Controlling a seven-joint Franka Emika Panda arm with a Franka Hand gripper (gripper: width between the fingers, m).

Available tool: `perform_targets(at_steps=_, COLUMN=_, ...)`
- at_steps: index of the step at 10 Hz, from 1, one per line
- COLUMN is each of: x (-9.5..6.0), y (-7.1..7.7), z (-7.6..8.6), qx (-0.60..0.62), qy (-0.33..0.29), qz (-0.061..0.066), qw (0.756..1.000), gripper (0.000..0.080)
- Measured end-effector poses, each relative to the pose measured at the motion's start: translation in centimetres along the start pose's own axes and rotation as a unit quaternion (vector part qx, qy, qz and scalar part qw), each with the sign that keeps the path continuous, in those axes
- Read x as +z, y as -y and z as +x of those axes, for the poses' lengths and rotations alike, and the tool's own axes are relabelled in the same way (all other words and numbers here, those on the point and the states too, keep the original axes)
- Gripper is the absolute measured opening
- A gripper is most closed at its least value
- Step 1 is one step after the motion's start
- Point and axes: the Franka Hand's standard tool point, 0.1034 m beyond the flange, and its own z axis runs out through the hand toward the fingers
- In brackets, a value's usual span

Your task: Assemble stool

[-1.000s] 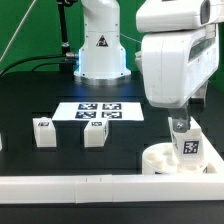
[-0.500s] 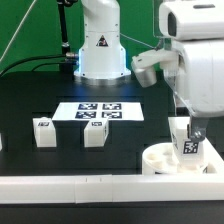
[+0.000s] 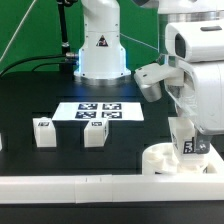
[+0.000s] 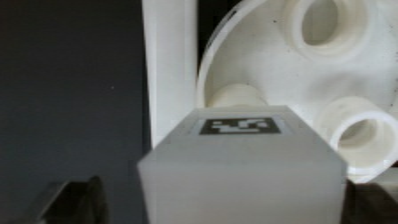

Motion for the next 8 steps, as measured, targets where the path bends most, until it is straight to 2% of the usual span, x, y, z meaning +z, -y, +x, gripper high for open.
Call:
perform_targets(at_steps=1, x=0.00, y=0.00, z=-0.01, qx=0.000, qy=0.000, qz=0.000, qw=1.000, gripper=0.0543)
perform_targets(at_steps=2, x=0.06, y=0.14, z=-0.03, qx=0.000, qy=0.001, qz=0.003, qw=1.000, gripper=0.0352)
perform_targets(at_steps=3, x=0.19, y=0.60, z=-0.11, qx=0.000, qy=0.003, qz=0.013, qw=1.000, gripper=0.0352)
perform_targets(at_steps=6, x=0.20, y=0.61, z=-0.12, qx=0.019, qy=0.003, qz=0.013, qw=1.000, gripper=0.0343)
perform_targets(at_steps=8, x=0.22, y=0.62, z=-0.06, qx=0.113, qy=0.002, qz=0.013, qw=0.993, gripper=0.0343)
